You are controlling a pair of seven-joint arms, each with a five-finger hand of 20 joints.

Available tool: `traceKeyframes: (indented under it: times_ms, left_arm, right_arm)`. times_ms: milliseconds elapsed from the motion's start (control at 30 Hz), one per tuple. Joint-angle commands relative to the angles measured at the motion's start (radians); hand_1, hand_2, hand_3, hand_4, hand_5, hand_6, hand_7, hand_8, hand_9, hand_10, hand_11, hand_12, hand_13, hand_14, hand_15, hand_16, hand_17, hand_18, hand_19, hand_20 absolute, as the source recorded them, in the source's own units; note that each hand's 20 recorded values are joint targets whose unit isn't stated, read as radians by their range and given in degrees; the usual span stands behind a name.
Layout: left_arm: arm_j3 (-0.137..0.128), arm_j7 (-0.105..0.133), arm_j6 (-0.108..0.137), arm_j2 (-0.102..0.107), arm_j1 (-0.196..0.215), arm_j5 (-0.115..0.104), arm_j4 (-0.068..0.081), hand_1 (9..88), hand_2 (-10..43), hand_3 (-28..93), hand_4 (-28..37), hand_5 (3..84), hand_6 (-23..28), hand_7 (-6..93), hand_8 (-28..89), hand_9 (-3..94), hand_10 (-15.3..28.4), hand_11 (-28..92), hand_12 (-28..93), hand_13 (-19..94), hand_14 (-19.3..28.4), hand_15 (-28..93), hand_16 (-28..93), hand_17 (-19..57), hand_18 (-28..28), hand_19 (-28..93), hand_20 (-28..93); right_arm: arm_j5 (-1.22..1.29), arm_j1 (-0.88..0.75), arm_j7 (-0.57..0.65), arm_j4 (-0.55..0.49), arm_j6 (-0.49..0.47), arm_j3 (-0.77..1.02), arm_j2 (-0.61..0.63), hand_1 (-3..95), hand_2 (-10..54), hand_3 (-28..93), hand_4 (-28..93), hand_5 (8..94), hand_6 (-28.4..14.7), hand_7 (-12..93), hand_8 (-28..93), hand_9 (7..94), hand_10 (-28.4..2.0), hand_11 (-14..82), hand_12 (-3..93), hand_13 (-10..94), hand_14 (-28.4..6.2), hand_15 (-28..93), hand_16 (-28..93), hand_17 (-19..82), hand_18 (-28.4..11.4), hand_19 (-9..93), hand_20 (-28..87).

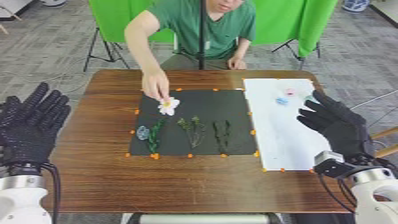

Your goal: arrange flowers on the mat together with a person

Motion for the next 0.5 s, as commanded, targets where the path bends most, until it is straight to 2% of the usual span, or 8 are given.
traceKeyframes:
  times_ms: [33,267,400,500]
  left_arm:
    - [0.002,-0.010,0.012,-0.011,0.019,0.002,0.002,20.9,14.7,71,-28.3,42.8,7.6,9.7,-9,36.6,13.5,16,8,25,12.4,22,-6,-4.5,12.5,28,11]
    - [0.008,-0.017,0.010,-0.008,0.005,0.000,0.008,21.2,14.9,71,-28.3,42.8,7.6,9.7,-9,36.5,13.5,16,8,25,12.6,22,-6,-4.7,12.7,29,11]
    - [0.016,-0.013,0.015,-0.008,0.002,-0.026,0.011,21.2,16.9,68,-28.3,42.8,7.6,9.7,-9,36.4,13.6,16,8,25,13.0,23,-6,-5.0,12.9,29,11]
    - [0.014,-0.015,0.008,-0.005,0.001,-0.018,0.012,22.0,17.9,66,-28.3,42.7,7.6,9.6,-9,36.3,13.8,16,9,25,13.3,23,-6,-5.2,13.1,29,11]
  right_arm:
    - [-0.020,0.024,0.019,0.009,-0.003,-0.027,-0.011,13.5,10.6,73,-22,34.9,-3.4,9,-7,37.4,-13.3,3.5,15.9,31,-14.6,9,26,8,-17.4,36,12]
    - [-0.023,0.044,0.026,0.013,-0.011,-0.046,-0.006,13.7,10.8,74,-22,35.6,-3.4,9,-7,37.5,-13.5,3.6,15.8,31,-14.7,9,27,8,-17.4,36,12]
    - [-0.027,0.044,0.027,0.015,-0.016,-0.046,-0.007,13.7,10.8,74,-22,35.8,-3.4,9,-7,37.5,-13.5,3.6,15.8,31,-14.8,9,27,8,-17.5,36,12]
    - [-0.032,0.051,0.025,0.018,-0.017,-0.048,-0.005,13.6,10.8,74,-22,35.9,-3.5,9,-7,37.6,-13.5,3.6,15.8,32,-14.8,9,27,8,-17.6,36,12]
